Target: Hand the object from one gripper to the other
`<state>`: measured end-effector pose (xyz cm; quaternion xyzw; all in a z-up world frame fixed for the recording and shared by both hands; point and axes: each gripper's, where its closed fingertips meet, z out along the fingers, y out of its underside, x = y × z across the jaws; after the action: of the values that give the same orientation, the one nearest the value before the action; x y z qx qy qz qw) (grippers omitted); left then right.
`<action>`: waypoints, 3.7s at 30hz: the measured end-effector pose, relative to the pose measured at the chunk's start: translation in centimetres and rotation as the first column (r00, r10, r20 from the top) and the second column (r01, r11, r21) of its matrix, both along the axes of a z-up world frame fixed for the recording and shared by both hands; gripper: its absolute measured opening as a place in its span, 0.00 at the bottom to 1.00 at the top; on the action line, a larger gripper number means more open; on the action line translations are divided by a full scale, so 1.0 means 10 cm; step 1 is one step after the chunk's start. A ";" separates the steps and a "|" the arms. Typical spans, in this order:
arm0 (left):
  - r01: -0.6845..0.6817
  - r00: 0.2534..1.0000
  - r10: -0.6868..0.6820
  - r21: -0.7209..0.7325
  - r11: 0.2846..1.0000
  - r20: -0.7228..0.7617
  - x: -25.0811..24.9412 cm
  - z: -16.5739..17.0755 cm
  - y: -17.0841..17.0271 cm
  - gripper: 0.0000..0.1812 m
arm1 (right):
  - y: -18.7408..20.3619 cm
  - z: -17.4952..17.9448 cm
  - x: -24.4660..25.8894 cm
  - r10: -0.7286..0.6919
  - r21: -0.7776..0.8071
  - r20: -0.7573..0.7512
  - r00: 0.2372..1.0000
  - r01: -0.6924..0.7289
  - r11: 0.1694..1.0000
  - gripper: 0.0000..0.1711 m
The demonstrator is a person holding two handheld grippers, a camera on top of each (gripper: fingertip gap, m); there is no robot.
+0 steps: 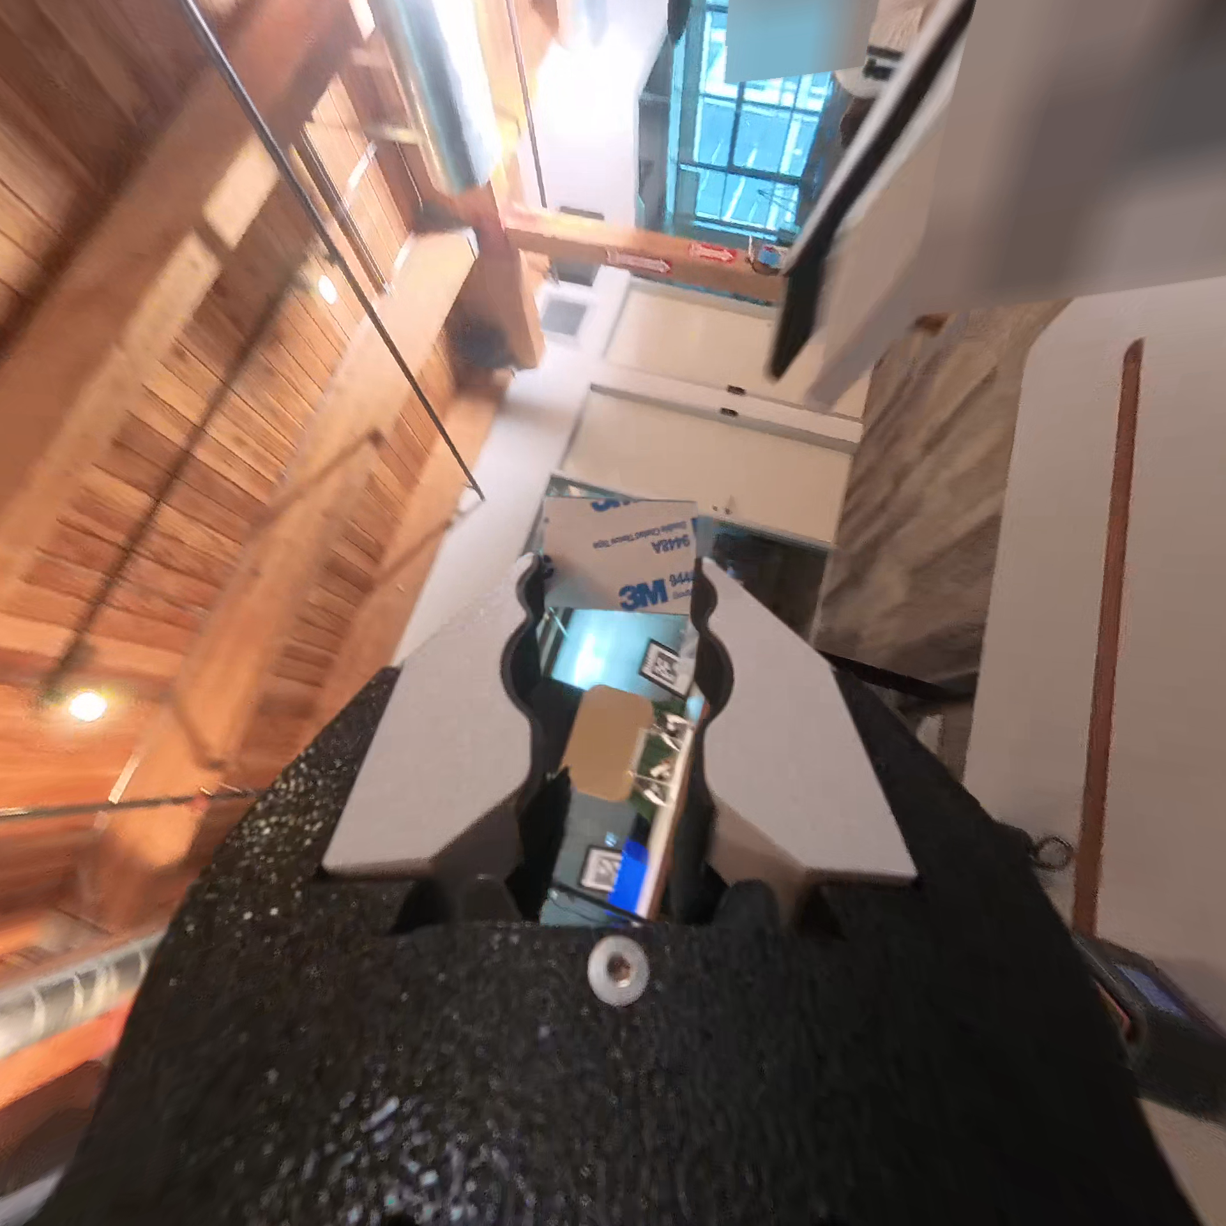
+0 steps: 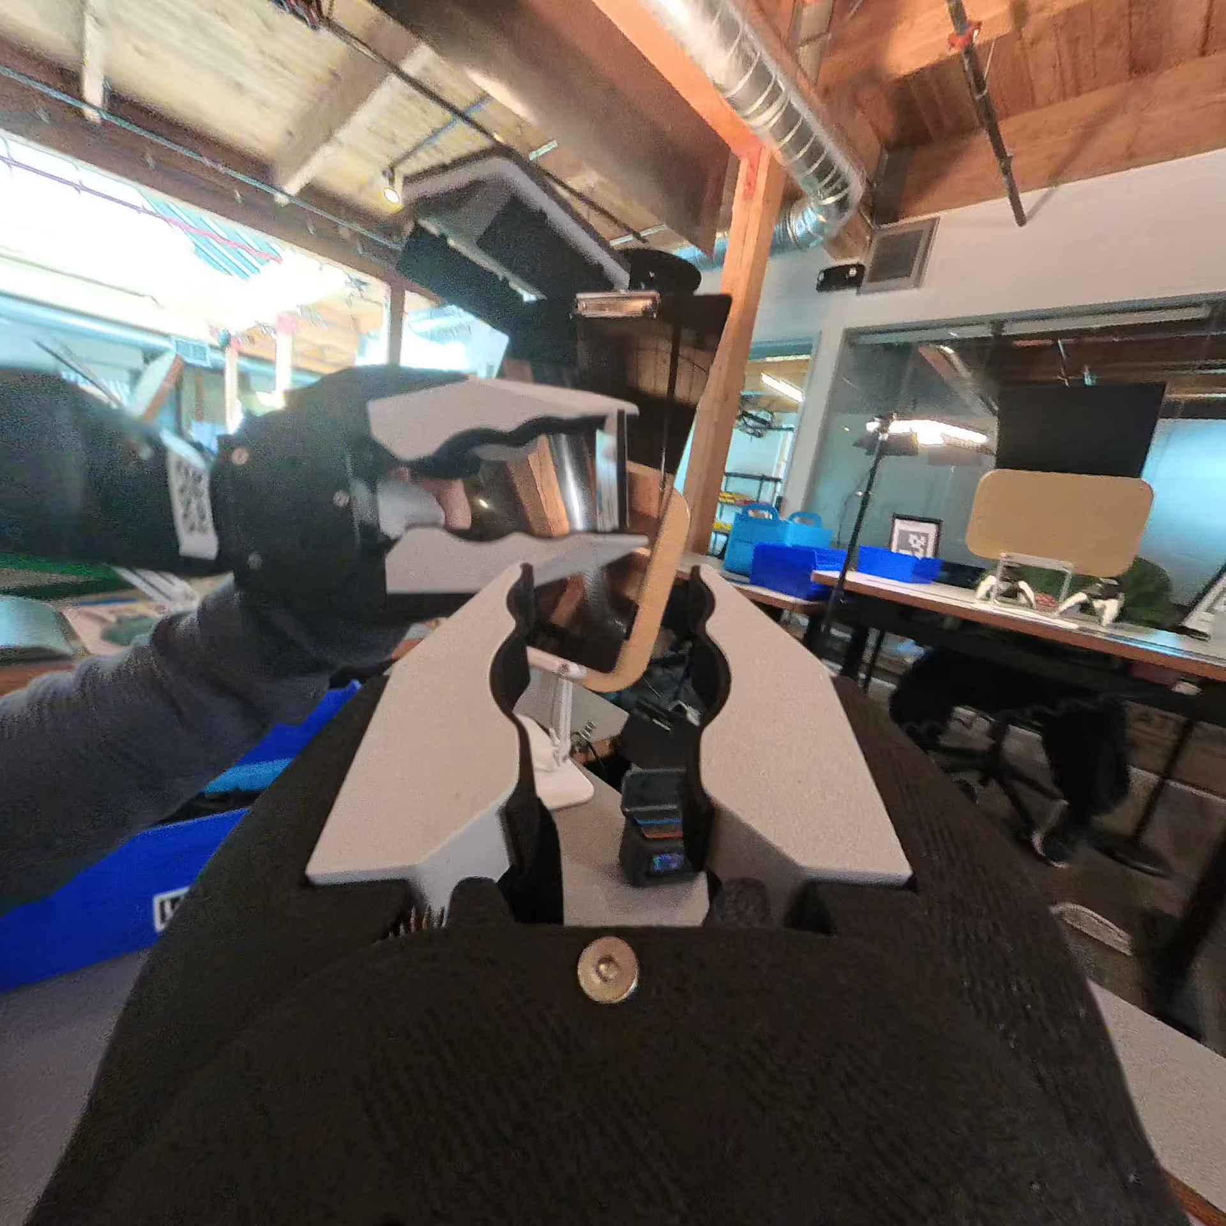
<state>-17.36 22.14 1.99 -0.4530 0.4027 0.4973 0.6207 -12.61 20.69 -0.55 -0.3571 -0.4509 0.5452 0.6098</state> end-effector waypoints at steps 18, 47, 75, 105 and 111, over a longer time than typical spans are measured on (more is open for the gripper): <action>0.306 0.894 -0.250 -0.099 0.947 0.372 0.47 -0.93 0.23 0.29 | 0.21 -0.58 -0.11 0.099 -0.037 0.289 0.952 -0.092 0.995 0.01; -0.060 0.900 0.224 0.401 0.914 -0.375 0.27 -0.59 -0.19 0.01 | 0.02 -0.39 0.04 0.556 -0.526 0.078 0.828 -0.439 0.728 0.25; 0.724 0.617 -0.502 -0.189 0.663 0.606 0.68 -0.95 -0.31 0.01 | -0.26 -0.58 0.25 0.111 0.518 0.167 0.980 -0.183 0.836 0.03; 0.782 -0.461 -0.128 0.471 0.408 0.878 0.33 -0.36 -0.16 0.26 | -0.11 -0.11 -0.01 -0.450 0.758 -0.621 0.642 0.638 -0.137 0.00; 0.733 -0.373 -0.276 0.464 0.497 0.886 0.27 -0.28 -0.22 0.04 | -0.12 -0.20 -0.17 -0.437 0.746 -0.640 0.632 0.649 -0.153 0.01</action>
<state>-14.63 19.93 -0.76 -0.4943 0.0900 -0.4036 0.7646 -14.33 19.47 -2.52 0.0112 -0.4344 -0.1596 0.8864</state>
